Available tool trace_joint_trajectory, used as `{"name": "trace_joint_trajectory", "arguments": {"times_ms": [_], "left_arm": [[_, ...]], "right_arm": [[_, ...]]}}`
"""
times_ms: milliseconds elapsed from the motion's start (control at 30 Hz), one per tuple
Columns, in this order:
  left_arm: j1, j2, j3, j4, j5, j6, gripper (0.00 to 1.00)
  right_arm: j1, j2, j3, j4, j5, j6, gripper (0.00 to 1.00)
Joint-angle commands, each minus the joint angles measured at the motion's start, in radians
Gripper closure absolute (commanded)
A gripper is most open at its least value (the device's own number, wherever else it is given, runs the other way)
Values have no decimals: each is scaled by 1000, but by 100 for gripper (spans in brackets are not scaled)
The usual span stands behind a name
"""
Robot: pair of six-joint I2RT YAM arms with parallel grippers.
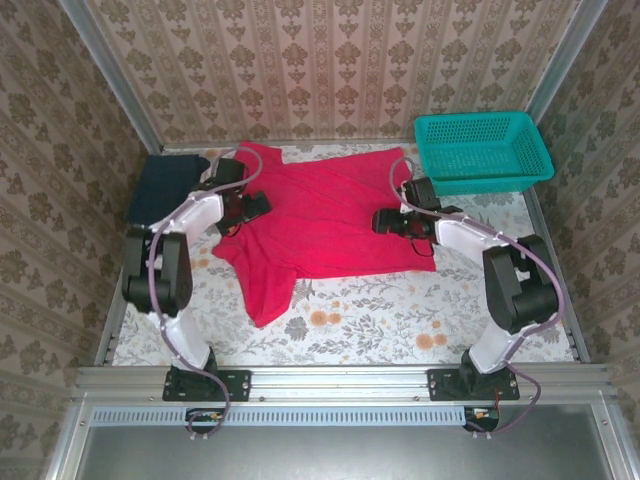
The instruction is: Fold and stack the t-shirts
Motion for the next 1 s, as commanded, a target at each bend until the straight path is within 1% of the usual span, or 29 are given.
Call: {"name": "trace_joint_trajectory", "arguments": {"times_ms": [0,67,133,233,300,367,433,500,600,800,967], "left_arm": [[-72,-139,-99,-76,-163,-30,0],[-96,-191,-163,-91,-194,-62,0],[-111,-216,-212,-90,-186,-73,0],[-119,-205,-251,-87,-171,-77,1],[-123,-185,-251,-139,-200,-101,1],[-122,-180,-278,-139,-211,-108,2],[-111,-176,-304,-124,-209,-121,7],[-95,-175,-319,-125,-207,-131,9],[-73,-196,-349,-142,-229,-152,14],[-21,-294,-467,-146,-217,-203,22],[4,-463,-589,-154,-197,-281,23]], "right_arm": [[9,-51,-33,-8,-17,0,13],[9,-60,-40,-8,-22,0,13],[9,-65,-43,-10,-25,0,13],[9,-77,-41,-24,-28,-5,13],[9,-84,-42,-36,-27,-13,13],[9,-99,-47,-38,-17,-14,13],[8,-118,-64,-27,0,-7,13],[8,-132,-73,-21,10,-2,13],[6,-146,-78,-29,20,0,12],[4,-171,-87,-39,36,-3,12],[4,-182,-97,-41,34,-5,12]]}}
